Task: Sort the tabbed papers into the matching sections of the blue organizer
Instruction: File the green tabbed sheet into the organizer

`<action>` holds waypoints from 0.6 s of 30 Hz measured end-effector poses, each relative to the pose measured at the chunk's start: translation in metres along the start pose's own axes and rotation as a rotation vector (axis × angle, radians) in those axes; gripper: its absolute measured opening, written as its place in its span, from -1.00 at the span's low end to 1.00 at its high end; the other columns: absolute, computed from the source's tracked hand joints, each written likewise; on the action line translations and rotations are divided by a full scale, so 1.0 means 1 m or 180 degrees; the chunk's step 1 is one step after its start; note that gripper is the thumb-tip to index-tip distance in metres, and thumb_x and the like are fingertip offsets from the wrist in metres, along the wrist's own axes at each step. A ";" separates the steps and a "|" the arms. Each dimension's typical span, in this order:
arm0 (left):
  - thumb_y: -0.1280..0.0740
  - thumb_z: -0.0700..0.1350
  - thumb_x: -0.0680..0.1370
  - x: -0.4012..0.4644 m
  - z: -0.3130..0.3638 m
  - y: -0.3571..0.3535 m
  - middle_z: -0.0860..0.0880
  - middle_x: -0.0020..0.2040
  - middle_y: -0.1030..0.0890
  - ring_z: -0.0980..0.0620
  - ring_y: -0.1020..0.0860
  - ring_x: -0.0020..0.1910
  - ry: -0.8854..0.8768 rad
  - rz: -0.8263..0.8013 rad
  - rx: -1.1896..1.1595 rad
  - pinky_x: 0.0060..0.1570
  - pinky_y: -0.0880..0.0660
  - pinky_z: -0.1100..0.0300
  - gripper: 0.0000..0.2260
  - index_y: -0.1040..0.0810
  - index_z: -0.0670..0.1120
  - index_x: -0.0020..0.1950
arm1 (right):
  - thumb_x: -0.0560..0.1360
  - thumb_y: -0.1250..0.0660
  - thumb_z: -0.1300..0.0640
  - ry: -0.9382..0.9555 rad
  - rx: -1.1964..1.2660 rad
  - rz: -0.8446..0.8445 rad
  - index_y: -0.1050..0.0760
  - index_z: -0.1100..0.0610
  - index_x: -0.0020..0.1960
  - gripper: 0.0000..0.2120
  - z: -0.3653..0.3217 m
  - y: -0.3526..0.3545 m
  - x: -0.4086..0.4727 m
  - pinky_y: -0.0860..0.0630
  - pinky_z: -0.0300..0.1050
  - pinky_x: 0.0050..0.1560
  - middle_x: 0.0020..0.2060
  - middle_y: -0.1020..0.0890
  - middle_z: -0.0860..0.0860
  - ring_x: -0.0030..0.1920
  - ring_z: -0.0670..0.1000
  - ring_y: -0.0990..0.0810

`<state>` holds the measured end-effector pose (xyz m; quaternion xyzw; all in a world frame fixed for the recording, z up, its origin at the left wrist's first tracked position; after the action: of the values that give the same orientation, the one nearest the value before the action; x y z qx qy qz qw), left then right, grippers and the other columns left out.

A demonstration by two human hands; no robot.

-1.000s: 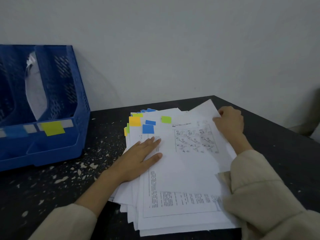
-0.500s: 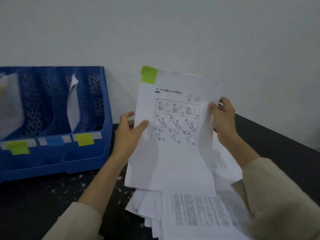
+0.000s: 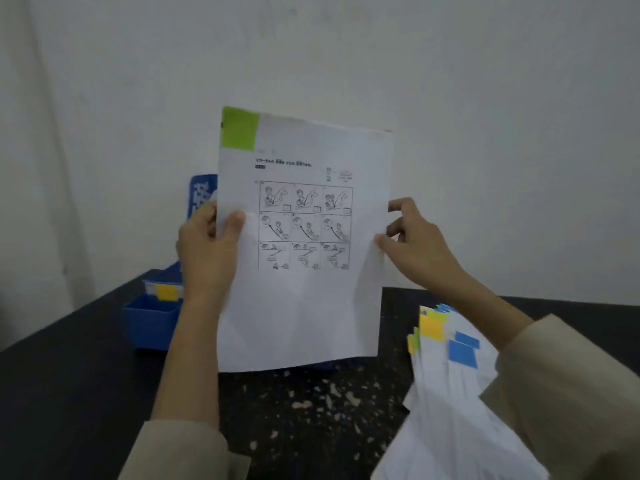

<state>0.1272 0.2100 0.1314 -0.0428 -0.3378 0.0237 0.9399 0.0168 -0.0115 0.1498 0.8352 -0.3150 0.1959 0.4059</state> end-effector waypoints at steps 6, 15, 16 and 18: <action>-0.27 -0.16 0.57 0.013 0.004 0.037 0.07 -0.24 -0.57 0.14 -0.51 -0.29 -0.0398 0.0186 0.0682 -0.30 -0.43 0.38 -0.95 -0.52 -0.06 -0.05 | 0.57 -0.23 0.26 -0.0247 0.1011 -0.0215 -0.39 0.15 0.06 -0.91 -0.035 -0.062 0.018 -0.44 -0.33 -0.56 -0.21 -0.57 0.07 -0.55 -0.13 -0.55; -0.24 -0.18 0.59 0.046 0.037 0.067 0.06 -0.38 -0.44 0.28 -0.40 -0.46 -0.1378 0.0626 0.1718 -0.44 -0.25 0.50 -0.86 -0.56 -0.20 -0.03 | 0.57 -0.23 0.25 -0.0335 0.1997 -0.0608 -0.34 0.18 0.30 -0.69 -0.075 -0.126 0.034 -0.62 -0.01 -0.09 0.08 -0.57 0.20 -0.08 0.06 -0.62; -0.24 -0.18 0.59 0.048 0.039 0.066 0.04 -0.35 -0.46 0.26 -0.37 -0.47 -0.1444 0.0678 0.1765 -0.44 -0.24 0.50 -0.85 -0.56 -0.21 -0.01 | 0.57 -0.24 0.22 -0.0172 0.1866 -0.0641 -0.26 0.12 0.40 -0.58 -0.078 -0.128 0.037 -0.59 0.05 0.04 0.19 -0.53 0.17 0.03 0.05 -0.59; -0.23 -0.18 0.60 0.052 0.040 0.065 0.02 -0.34 -0.44 0.24 -0.32 -0.49 -0.1538 0.0803 0.1835 -0.44 -0.24 0.51 -0.84 -0.56 -0.23 0.01 | 0.59 -0.22 0.15 0.0094 0.1666 -0.0819 0.06 0.04 0.54 -0.35 -0.086 -0.129 0.041 -0.46 0.11 0.25 0.39 -0.37 0.13 0.28 0.08 -0.46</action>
<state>0.1406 0.2808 0.1883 0.1884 -0.5209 0.2424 0.7965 0.1284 0.1029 0.1528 0.9417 -0.1394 0.2295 0.2027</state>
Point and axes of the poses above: each hand's wrist, its own x-axis towards the middle knuckle, its own y-axis out of the back of the hand, z = x × y, the point moved 2 cm from there along x, towards the middle knuckle
